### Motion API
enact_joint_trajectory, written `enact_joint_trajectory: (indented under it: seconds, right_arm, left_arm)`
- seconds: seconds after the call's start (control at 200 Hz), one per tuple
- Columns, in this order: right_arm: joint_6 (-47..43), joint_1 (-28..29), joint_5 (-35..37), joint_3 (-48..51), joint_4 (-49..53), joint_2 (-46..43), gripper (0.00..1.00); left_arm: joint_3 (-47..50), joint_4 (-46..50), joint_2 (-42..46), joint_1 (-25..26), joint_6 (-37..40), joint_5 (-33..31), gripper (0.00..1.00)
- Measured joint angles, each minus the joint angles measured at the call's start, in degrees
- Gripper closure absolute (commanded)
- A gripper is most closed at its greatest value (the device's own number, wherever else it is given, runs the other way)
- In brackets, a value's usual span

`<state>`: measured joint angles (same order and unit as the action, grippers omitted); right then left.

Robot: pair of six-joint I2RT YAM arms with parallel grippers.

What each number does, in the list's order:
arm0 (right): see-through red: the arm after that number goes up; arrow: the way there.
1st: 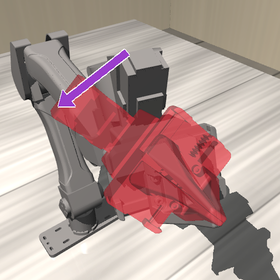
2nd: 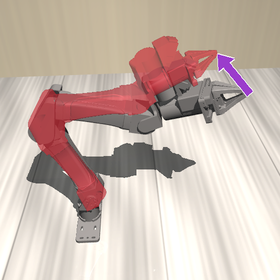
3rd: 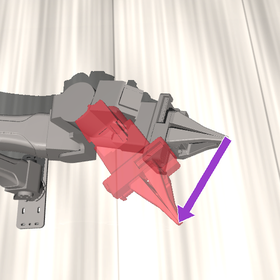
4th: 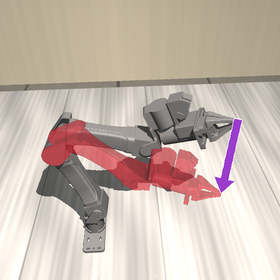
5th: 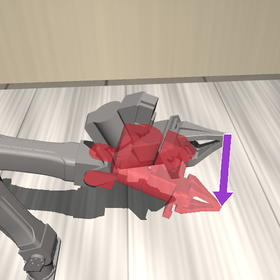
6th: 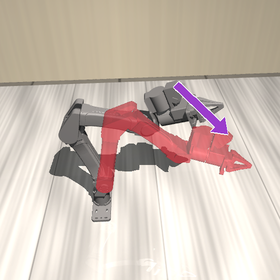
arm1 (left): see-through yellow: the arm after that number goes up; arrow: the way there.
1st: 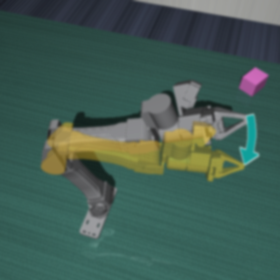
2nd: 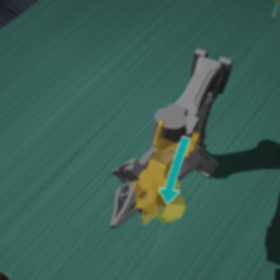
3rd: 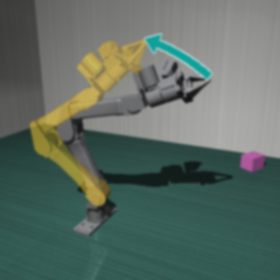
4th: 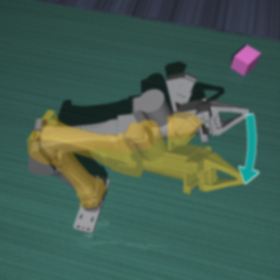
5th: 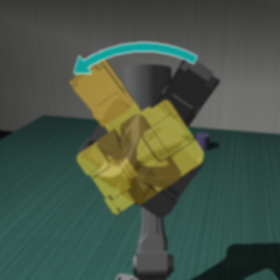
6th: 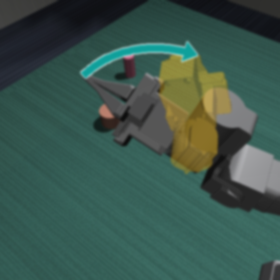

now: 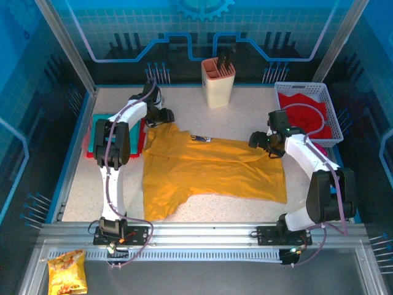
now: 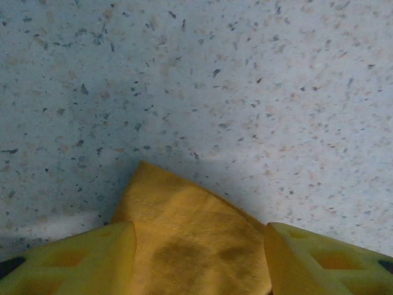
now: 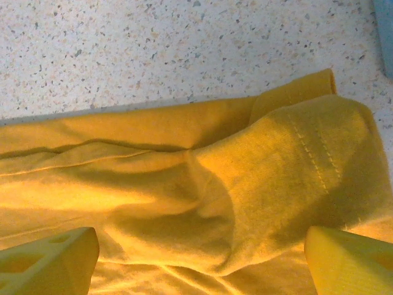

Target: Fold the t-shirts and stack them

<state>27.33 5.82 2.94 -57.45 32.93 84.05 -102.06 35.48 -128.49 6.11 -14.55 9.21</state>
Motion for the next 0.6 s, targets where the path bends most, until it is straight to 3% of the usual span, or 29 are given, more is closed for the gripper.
enact_joint_trajectory:
  seconds: [0.38, 0.6]
  right_arm:
    - [-0.15, -0.46, 1.81, -0.11, 2.32, -2.21, 0.14]
    - [0.90, -1.77, 6.78, -1.84, 4.07, -2.21, 0.19]
  left_arm:
    - [-1.31, 0.22, -1.33, -0.07, 1.62, -1.68, 0.58]
    - [-1.31, -0.02, -1.57, -0.07, 0.98, -1.92, 0.84]
